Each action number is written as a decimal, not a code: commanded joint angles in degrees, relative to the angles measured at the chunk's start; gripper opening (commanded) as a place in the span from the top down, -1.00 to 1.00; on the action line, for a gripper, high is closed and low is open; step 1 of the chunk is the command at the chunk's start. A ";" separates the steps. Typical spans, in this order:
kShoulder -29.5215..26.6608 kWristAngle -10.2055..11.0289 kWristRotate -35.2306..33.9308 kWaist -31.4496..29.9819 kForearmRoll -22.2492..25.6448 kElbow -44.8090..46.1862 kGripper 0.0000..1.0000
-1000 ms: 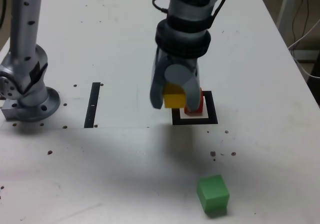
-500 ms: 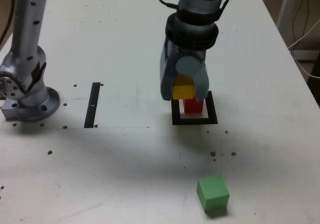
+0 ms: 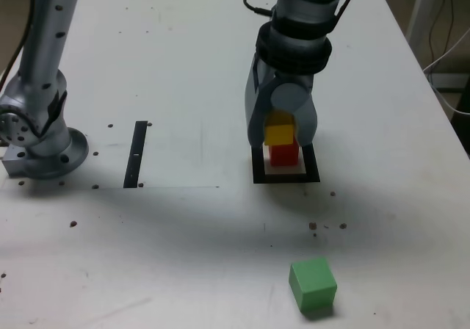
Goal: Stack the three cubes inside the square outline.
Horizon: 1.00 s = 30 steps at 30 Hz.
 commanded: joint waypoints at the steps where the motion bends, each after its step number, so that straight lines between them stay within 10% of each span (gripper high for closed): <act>1: 0.41 0.08 0.16 0.25 -0.33 -0.34 0.41; 5: 1.00 0.15 0.65 0.62 -1.10 -0.48 0.30; 13: 1.77 -0.03 2.31 1.15 -2.05 -0.43 -0.93; 30: -1.79 2.67 1.30 1.66 -1.66 1.68 -0.99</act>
